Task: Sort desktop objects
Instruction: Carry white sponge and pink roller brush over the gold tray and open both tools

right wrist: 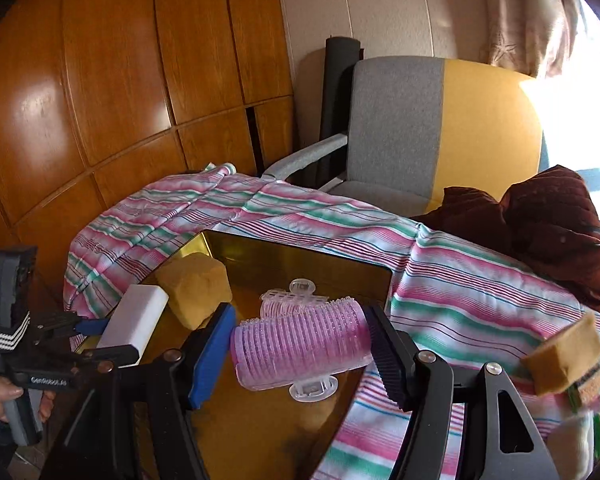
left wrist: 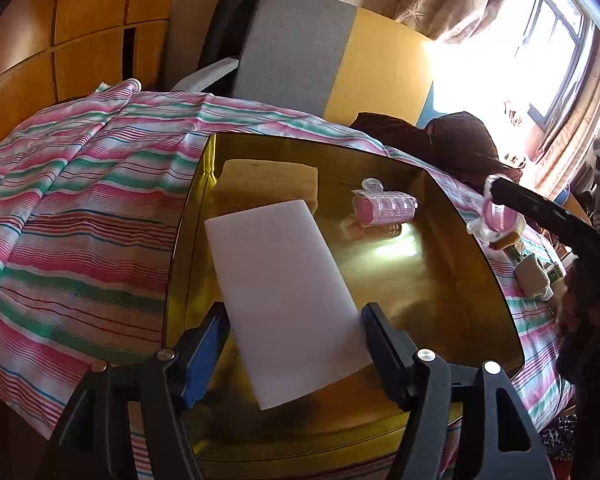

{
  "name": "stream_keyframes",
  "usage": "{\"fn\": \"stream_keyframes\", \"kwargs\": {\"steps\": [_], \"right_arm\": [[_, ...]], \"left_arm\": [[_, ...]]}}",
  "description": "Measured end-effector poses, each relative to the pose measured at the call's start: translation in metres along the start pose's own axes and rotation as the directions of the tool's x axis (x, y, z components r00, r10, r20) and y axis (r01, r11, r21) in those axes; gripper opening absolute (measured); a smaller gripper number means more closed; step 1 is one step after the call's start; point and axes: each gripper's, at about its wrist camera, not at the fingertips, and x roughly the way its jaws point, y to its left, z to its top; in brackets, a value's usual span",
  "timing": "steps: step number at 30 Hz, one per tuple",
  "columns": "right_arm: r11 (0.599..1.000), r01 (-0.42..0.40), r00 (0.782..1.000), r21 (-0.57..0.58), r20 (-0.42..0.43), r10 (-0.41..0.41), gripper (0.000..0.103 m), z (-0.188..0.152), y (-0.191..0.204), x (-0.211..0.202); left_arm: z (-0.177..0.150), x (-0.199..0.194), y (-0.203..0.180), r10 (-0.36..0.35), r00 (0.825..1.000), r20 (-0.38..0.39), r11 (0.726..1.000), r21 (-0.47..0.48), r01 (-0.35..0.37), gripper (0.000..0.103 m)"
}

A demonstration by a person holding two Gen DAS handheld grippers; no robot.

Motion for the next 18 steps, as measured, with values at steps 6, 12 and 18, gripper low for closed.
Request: {"fn": "stream_keyframes", "kwargs": {"steps": [6, 12, 18], "right_arm": [[1.000, 0.007, 0.997, 0.016, -0.075, -0.006, 0.068, 0.025, -0.007, 0.045], [0.995, 0.038, 0.998, 0.088, -0.049, -0.034, 0.073, 0.022, -0.027, 0.041], [0.991, 0.042, 0.999, 0.128, 0.029, -0.046, 0.077, -0.009, -0.034, -0.003]], "left_arm": [[0.000, 0.004, 0.006, 0.001, 1.000, -0.010, 1.000, 0.003, -0.001, 0.072], [0.010, 0.014, 0.006, 0.022, 0.999, -0.028, 1.000, 0.015, -0.022, 0.073], [0.031, 0.034, 0.005, 0.022, 0.995, -0.100, 1.000, -0.009, -0.023, 0.073]]}}
